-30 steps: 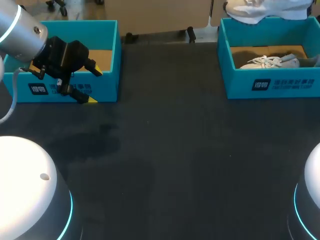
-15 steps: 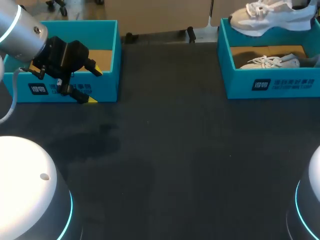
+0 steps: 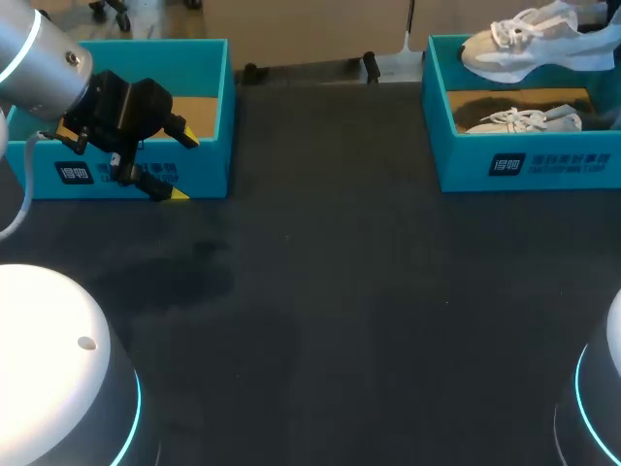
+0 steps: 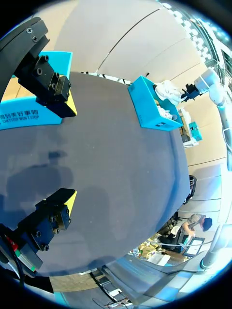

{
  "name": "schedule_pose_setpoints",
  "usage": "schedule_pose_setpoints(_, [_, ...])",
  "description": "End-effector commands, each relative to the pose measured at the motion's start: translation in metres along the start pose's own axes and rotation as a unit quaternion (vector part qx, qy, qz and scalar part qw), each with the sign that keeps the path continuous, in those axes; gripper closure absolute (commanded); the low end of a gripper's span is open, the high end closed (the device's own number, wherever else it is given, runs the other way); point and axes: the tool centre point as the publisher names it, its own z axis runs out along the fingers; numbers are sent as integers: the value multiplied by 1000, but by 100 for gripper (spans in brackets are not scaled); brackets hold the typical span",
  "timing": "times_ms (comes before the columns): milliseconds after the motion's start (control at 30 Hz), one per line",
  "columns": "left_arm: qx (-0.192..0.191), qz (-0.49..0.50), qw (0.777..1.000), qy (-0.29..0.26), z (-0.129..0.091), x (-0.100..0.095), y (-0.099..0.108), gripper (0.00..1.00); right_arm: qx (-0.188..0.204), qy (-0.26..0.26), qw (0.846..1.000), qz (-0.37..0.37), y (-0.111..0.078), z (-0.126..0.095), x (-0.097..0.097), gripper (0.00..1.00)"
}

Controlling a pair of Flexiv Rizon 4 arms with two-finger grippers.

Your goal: Take the shoe out of the shoebox, open the shoe tongue, remove and reinsert the insole, then place the shoe into the shoebox

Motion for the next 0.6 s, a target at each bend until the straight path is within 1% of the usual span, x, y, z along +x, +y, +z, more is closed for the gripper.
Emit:
schedule_pose_setpoints(33, [-2,0,1000,0,0,0,0,0,5,3,1000,5,7,12,6,100])
schedule_pose_setpoints(67, [-2,0,1000,0,0,0,0,0,4,-8,1000,-1,7,15,8,100])
schedule_pose_setpoints(467, [-2,0,1000,0,0,0,0,0,-1,-14,1000,-12,19,44,26,100])
schedule_pose_setpoints(600, [-2,0,1000,0,0,0,0,0,-1,-13,1000,-11,19,51,32,100])
